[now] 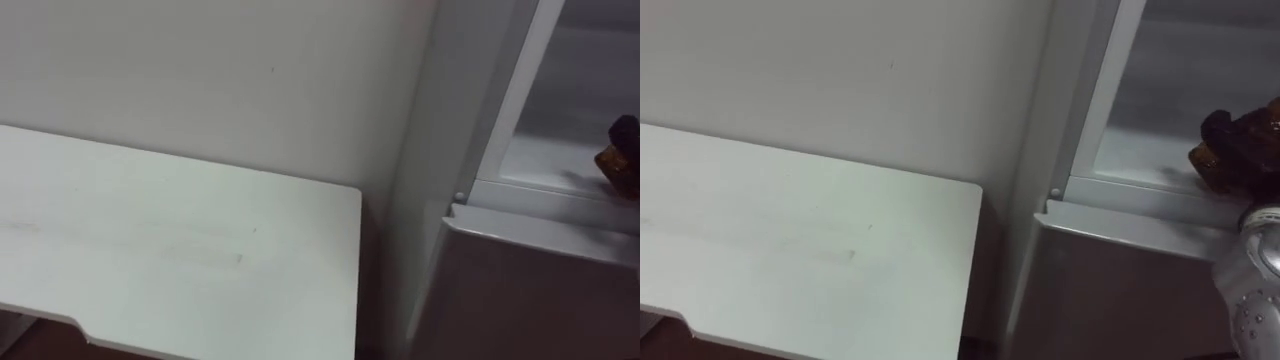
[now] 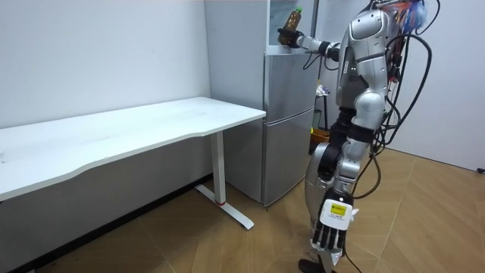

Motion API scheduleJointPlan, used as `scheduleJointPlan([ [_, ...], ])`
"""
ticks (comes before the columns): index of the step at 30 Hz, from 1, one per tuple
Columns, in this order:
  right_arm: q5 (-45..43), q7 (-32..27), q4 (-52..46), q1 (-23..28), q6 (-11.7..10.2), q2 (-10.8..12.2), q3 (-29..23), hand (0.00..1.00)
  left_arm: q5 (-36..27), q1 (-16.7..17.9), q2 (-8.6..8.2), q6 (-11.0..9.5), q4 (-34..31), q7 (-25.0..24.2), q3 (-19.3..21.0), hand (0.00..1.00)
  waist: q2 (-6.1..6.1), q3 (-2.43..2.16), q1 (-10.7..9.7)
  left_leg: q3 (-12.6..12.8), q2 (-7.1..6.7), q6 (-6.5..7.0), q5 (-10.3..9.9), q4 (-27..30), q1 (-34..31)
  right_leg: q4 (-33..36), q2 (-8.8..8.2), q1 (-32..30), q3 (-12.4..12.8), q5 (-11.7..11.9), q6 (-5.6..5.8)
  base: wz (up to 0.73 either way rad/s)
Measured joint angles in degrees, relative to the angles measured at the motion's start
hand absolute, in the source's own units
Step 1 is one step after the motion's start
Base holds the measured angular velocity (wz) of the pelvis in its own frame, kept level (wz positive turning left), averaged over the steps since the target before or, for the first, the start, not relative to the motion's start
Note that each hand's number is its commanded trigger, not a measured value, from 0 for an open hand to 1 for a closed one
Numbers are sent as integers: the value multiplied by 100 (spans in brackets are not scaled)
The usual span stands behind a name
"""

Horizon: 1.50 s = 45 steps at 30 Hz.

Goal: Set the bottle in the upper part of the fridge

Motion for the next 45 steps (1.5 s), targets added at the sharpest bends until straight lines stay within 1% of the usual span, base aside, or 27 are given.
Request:
scheduleJointPlan([
  [1,4,-16,48,0,42,-33,6,100,-9,0,12,50,0,0,0,0,-22,-6,20,-7,0,0,0,7,-9,-2,-2,0,-12,-1,0,0],
  [3,1,-37,181,-27,59,-88,68,100,-11,0,22,83,-2,3,-4,0,-46,-10,62,-6,-1,0,0,13,-8,0,-6,6,-12,0,0,0],
  [5,3,-70,334,-108,74,-133,221,100,-8,1,38,126,-6,6,-4,0,-71,3,85,-5,0,1,-1,35,-7,3,-8,15,-11,0,0,0],
  [9,3,-111,460,-145,78,-144,235,100,-9,5,71,176,-14,16,-2,0,-103,18,144,-36,1,-1,-2,70,-27,5,-9,25,-32,-1,0,2],
  [11,5,-148,531,-147,87,-237,323,100,-8,15,69,215,-62,23,-2,0,-113,17,216,-36,-4,-1,-2,85,-41,4,-14,20,-33,-4,-5,0],
  [13,-1,-164,761,-299,183,-344,570,100,-5,60,76,287,-129,24,-2,0,-141,8,264,-46,-16,-3,-1,91,-49,5,-22,16,-33,-21,-32,0],
  [14,0,-162,920,-377,224,-448,745,100,-4,62,95,296,-129,24,-1,0,-162,3,325,-43,-17,-8,4,91,-46,5,-20,13,-21,-26,-38,0],
  [16,0,-131,1101,-463,305,-562,957,100,-8,87,135,299,-171,19,-2,0,-208,-6,403,-46,-16,-17,11,92,-46,5,-17,11,-24,-32,-48,0],
  [17,-4,-95,1171,-498,335,-578,1065,100,-10,118,164,299,-174,14,1,0,-243,-26,439,-50,-9,-21,12,92,-46,3,-10,12,-27,-35,-53,0],
  [18,-15,-78,1190,-508,341,-578,1121,100,-9,134,180,297,-175,14,4,0,-258,-29,460,-52,-5,-23,13,94,-46,1,-6,13,-29,-37,-56,0],
  [20,-37,98,1282,-557,388,-580,1168,100,-8,134,244,298,-171,-22,4,0,-302,-24,569,-91,-3,-31,18,103,-57,4,-16,22,-113,-46,-68,8],
  [21,-93,145,1295,-558,397,-580,1167,100,-8,135,253,298,-172,-39,7,0,-304,-22,583,-118,-6,-31,18,112,-62,4,-24,28,-146,-49,-68,16],
  [22,-273,239,1321,-558,410,-581,1165,100,-7,142,256,298,-180,-70,24,0,-296,-16,609,-148,-7,-31,14,147,-78,4,-31,30,-188,-57,-64,19],
  [23,-444,343,1324,-558,422,-581,1165,100,-7,157,256,299,-220,-95,74,0,-310,-23,647,-201,-18,-31,14,155,-104,3,-43,31,-242,-63,-60,21],
  [24,-512,382,1330,-560,426,-581,1165,100,-6,157,257,299,-237,-103,109,0,-314,-22,653,-230,-22,-31,14,167,-109,2,-47,33,-269,-66,-56,19],
  [26,-847,473,1501,-653,427,-581,1179,100,-7,167,276,296,-325,-115,111,0,-313,-2,754,-303,-30,-29,13,187,-147,2,-56,48,-349,-67,-55,18],
  [28,-1021,400,1731,-770,420,-597,1195,100,-14,204,286,288,-385,-110,107,0,-303,38,808,-368,-39,-30,13,189,-156,2,-70,81,-445,-72,-49,16],
  [31,-1121,403,1975,-904,420,-696,1349,100,-16,252,319,286,-403,-80,108,0,-304,41,851,-424,-44,-41,4,190,-182,0,-78,81,-496,-83,-54,9],
  [36,-1115,411,2075,-910,376,-760,1507,100,-15,257,324,289,-409,-88,108,0,-289,52,928,-437,-24,-60,-2,232,-196,4,-75,97,-541,-85,-62,1],
  [37,-1059,417,2157,-915,301,-774,1561,75,-17,250,331,289,-414,-104,108,0,-289,55,955,-436,-14,-67,-10,257,-208,6,-61,98,-528,-84,-63,0],
  [38,-1025,416,2223,-915,258,-800,1579,55,-23,231,343,290,-423,-109,107,0,-286,58,1002,-432,-6,-76,-23,282,-225,4,-40,95,-511,-83,-65,0],
  [39,-1010,415,2241,-915,251,-817,1595,29,-27,233,346,290,-446,-108,107,0,-287,59,1015,-433,-3,-82,-28,289,-235,3,-37,90,-503,-83,-66,0],
  [40,-948,416,2248,-915,250,-859,1651,1,-40,234,359,290,-467,-108,107,0,-293,69,1041,-432,2,-92,-31,289,-241,2,-31,82,-483,-82,-70,0],
  [41,-877,416,2248,-915,240,-890,1725,0,-58,235,384,291,-469,-108,107,0,-297,80,1063,-427,8,-110,-36,289,-242,-3,-18,79,-451,-84,-75,0],
  [45,-813,407,2259,-914,232,-923,1841,0,-163,230,497,287,-471,-104,102,0,-313,89,1125,-406,20,-133,-19,290,-241,-20,0,78,-443,-112,-121,-2],
])
